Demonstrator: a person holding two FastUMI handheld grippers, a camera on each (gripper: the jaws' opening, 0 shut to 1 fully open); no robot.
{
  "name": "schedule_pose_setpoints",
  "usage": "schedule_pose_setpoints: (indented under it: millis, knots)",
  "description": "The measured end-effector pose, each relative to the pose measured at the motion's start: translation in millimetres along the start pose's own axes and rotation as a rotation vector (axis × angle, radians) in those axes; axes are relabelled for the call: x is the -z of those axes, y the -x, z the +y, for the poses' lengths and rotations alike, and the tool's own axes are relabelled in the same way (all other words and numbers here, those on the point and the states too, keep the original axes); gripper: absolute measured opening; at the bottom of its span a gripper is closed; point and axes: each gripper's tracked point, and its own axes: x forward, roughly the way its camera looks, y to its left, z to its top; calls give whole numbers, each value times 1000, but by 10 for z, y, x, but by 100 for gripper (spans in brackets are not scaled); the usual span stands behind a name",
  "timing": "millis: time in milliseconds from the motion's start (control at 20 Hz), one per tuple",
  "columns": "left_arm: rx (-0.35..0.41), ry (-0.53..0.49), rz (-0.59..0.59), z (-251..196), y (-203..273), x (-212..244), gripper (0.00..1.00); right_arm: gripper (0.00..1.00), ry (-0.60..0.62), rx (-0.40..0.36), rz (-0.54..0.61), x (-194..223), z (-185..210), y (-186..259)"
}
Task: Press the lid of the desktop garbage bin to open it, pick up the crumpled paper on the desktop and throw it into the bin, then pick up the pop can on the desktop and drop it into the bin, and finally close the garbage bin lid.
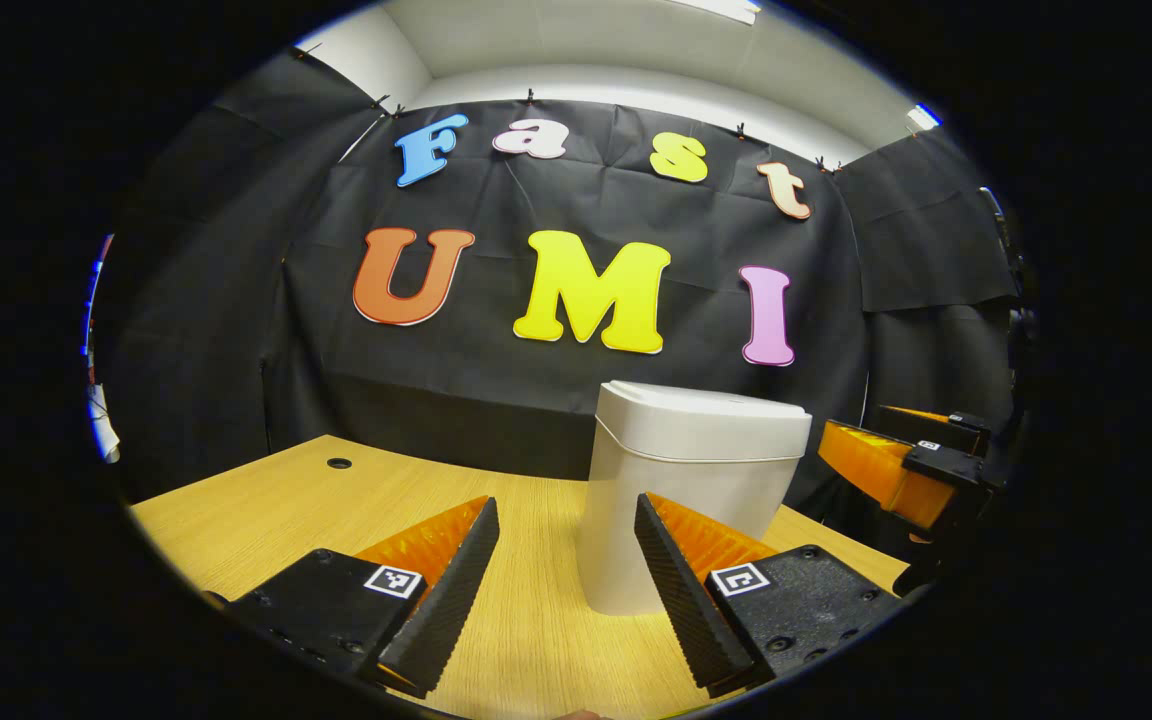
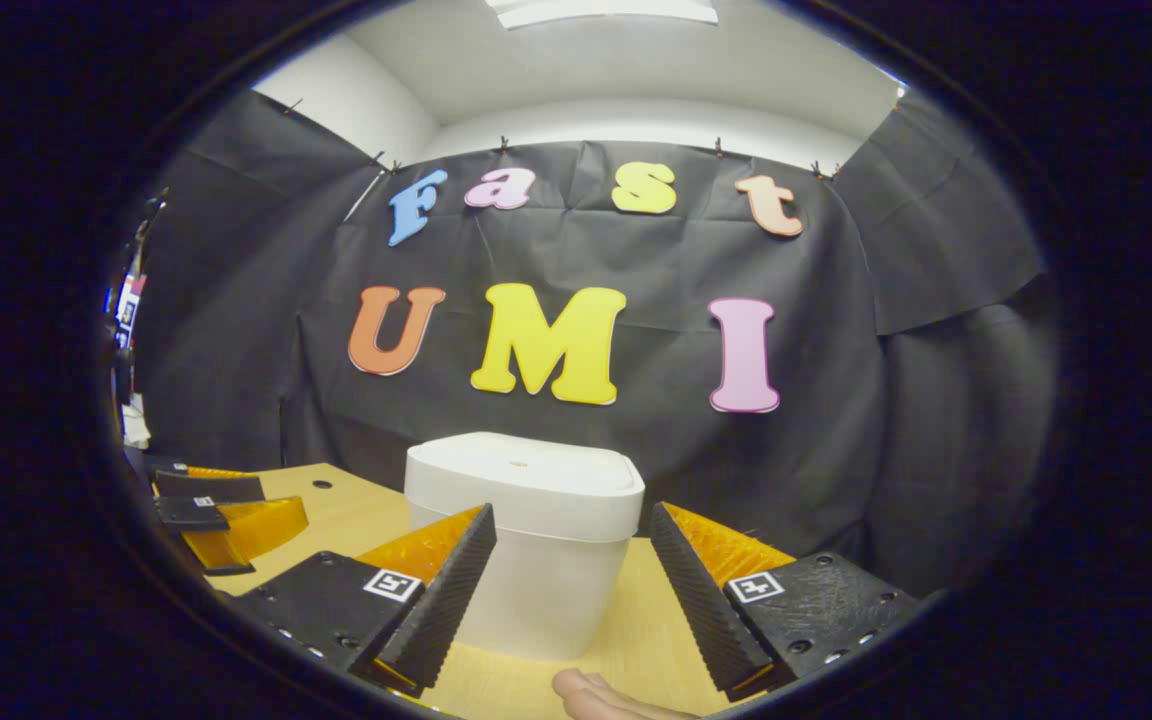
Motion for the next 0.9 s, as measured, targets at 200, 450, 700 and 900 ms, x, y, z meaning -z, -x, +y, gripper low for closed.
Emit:
schedule_pose_setpoints:
  millis: [200,450,700,900]
  knots:
    - [-48,-53,-21,-39,67,-125,89,97,-11,55,35,59,-184,217]
    - [-122,-104,-27,-107,166,-216,89,95,-68,28,17,53,-425,292]
    - [-146,-119,-44,-225,314,-360,89,95,-110,1,-2,26,-657,377]
    - [-151,-139,-71,-305,464,-459,89,95,-142,-37,-5,-25,-708,476]
